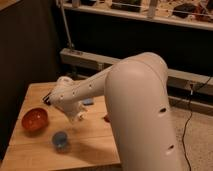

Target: Stand the bottle upright

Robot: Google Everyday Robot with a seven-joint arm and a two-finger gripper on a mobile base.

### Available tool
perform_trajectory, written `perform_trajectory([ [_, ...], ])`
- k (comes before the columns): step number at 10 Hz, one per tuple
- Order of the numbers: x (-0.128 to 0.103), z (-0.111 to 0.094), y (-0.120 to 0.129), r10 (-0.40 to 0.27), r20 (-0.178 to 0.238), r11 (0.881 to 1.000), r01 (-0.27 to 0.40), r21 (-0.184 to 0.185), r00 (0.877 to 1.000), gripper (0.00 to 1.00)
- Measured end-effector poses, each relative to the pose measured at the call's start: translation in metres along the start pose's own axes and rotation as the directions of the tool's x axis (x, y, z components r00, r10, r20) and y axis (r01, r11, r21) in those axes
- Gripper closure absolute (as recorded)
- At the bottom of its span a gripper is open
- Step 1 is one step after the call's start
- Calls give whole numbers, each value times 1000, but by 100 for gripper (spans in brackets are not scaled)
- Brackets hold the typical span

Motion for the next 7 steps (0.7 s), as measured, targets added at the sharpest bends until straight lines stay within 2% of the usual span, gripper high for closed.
perform_trajectory([
  [2,-3,1,-15,-31,4,999,31,-31,1000,35],
  [4,-9,0,-31,-48,14,998,48,-39,999,35],
  [7,-13,9,-33,-78,-12,995,77,-57,997,35],
])
